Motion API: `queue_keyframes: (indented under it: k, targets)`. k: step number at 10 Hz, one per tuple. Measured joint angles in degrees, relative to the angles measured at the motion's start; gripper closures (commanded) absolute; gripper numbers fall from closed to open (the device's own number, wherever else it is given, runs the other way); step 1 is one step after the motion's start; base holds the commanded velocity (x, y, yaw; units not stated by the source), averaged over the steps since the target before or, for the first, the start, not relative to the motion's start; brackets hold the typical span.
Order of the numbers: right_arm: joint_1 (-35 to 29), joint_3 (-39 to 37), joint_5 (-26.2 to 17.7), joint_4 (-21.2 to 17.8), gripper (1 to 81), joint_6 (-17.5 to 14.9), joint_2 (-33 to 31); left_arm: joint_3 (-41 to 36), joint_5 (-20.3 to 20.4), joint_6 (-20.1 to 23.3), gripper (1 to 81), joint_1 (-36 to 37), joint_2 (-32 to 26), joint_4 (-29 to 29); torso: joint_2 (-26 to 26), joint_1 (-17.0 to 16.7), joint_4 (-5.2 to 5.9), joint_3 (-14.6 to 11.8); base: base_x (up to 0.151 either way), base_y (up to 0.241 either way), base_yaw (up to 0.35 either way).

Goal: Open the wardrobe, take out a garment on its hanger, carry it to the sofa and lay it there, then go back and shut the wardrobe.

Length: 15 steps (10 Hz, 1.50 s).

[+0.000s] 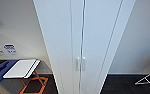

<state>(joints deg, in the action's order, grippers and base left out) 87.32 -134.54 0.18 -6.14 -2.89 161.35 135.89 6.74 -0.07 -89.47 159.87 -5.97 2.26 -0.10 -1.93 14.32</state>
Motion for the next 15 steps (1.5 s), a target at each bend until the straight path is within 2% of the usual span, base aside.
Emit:
queue_keyframes:
  k: [10,15]
  targets:
    - [-0.04,-0.28,0.66,0.04,1.0,-0.02,-0.24,0.0,0.34,0.0,1.0,-0.24,0.35,0.0,-0.02,0.13,0.0,0.0,0.083,0.0,0.0]
    - [-0.22,-0.61,0.63,0.04,1.0,0.0,-0.24,0.02,0.12,0.0,1.0,-0.15,0.33,0.0,-0.04,0.17,0.0,0.0,0.0,0.0,0.0]
